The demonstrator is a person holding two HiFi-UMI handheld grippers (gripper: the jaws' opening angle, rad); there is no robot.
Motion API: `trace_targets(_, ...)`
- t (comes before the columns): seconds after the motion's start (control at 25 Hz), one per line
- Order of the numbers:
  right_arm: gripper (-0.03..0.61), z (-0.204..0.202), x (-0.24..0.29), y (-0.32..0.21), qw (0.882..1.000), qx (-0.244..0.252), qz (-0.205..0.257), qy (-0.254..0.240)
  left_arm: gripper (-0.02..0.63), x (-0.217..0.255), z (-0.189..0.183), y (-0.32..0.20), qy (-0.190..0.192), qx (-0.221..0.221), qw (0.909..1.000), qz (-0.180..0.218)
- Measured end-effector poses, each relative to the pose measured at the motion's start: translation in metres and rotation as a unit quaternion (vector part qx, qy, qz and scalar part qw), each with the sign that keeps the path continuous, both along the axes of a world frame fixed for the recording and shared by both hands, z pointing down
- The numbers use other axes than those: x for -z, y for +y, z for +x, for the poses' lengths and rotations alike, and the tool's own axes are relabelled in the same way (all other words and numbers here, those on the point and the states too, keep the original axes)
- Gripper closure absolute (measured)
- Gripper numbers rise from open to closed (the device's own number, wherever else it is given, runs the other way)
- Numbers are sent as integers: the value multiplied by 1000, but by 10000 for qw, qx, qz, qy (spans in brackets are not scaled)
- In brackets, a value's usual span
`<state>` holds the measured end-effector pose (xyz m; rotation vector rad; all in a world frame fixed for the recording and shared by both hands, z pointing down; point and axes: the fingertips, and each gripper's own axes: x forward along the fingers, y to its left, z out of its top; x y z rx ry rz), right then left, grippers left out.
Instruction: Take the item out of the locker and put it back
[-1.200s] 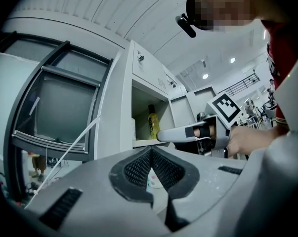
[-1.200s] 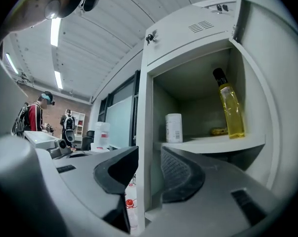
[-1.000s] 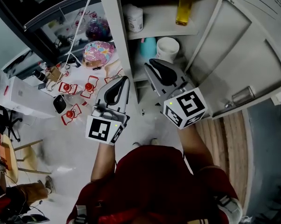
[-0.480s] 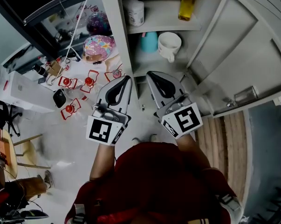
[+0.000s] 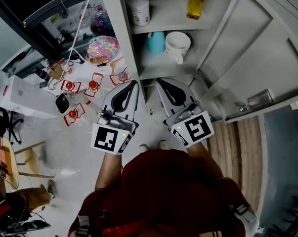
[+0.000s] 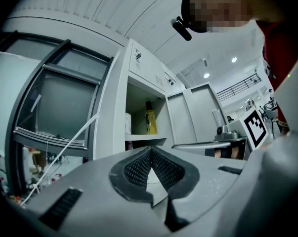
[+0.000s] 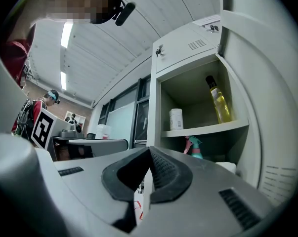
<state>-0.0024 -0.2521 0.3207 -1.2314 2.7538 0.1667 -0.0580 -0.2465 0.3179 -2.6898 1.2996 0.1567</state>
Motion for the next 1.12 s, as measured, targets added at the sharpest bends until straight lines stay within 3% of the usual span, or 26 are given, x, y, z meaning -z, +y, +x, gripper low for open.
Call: trace_targets(1.12, 581, 0, -12, -2, 9998, -98, -96, 137, 607, -4, -1, -2, -19, -40, 10000, -71)
